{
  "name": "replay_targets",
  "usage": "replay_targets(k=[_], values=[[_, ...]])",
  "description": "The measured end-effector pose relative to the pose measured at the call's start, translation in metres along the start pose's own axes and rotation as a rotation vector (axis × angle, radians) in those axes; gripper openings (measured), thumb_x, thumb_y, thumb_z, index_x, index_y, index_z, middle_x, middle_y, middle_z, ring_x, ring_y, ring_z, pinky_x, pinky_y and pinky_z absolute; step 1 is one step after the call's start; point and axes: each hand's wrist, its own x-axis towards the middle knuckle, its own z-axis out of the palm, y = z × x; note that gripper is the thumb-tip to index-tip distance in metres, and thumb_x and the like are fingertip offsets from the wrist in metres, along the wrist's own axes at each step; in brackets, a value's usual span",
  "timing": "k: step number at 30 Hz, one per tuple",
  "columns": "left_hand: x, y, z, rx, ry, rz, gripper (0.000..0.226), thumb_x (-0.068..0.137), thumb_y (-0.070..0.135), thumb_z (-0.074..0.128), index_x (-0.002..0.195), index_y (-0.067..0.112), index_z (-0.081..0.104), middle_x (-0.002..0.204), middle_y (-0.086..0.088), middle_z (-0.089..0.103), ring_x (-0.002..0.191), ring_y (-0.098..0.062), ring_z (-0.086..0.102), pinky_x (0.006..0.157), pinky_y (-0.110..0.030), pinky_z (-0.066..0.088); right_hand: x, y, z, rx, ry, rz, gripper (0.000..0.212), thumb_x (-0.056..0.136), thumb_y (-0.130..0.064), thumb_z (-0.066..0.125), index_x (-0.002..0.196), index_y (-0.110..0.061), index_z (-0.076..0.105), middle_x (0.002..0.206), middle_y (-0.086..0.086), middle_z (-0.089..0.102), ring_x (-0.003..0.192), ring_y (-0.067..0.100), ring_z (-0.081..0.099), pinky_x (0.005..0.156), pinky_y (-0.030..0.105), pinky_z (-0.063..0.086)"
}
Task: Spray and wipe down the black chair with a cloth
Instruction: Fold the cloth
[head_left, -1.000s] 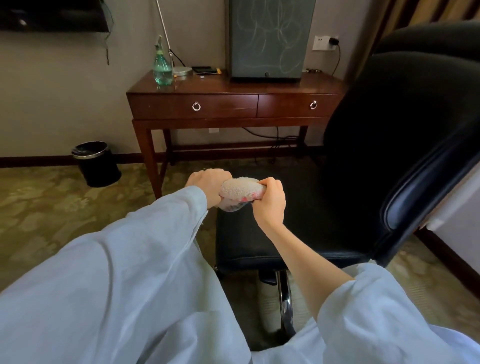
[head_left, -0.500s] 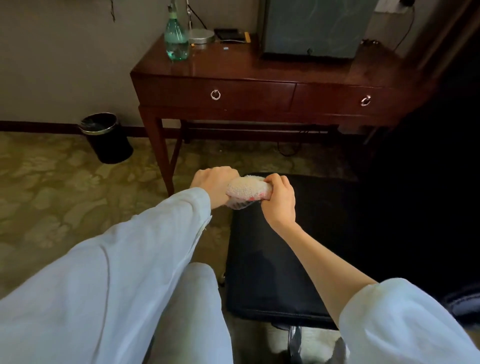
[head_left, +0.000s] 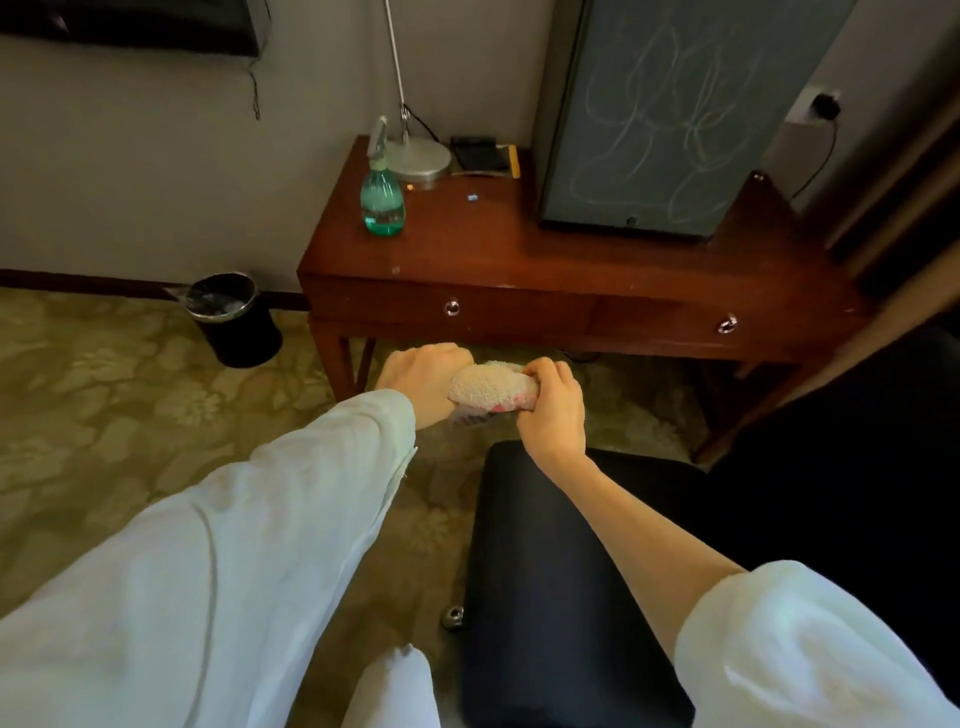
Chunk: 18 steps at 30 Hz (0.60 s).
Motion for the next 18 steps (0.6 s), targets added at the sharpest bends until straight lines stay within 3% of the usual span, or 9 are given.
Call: replay_targets(k=[8, 18], values=[[0.023, -0.026, -0.108, 0.026, -0.072, 0.057, 0.030, 0.084, 0.030, 0.067, 0.111, 0.027, 0.055, 0.109, 0.007, 0.059, 0.098, -0.019, 0.060, 0.070, -0.031, 0.040, 0.032, -0.099, -0.042, -0.011, 0.033, 0.036, 0.046, 0.072, 0.012, 0.059, 0.110, -0.015, 0.055, 0.112, 0.002, 0.051, 0.102, 0.022, 0.047, 0.083, 0.037, 0.048], [0.042, -0.065, -0.147, 0.043, -0.070, 0.101, 0.032, 0.084, 0.035, 0.068, 0.113, 0.027, 0.056, 0.111, 0.005, 0.060, 0.101, -0.021, 0.060, 0.076, -0.033, 0.048, 0.054, -0.151, -0.038, -0.014, 0.055, 0.068, 0.046, 0.071, 0.011, 0.060, 0.108, -0.015, 0.055, 0.111, 0.002, 0.051, 0.101, 0.022, 0.047, 0.081, 0.035, 0.048]])
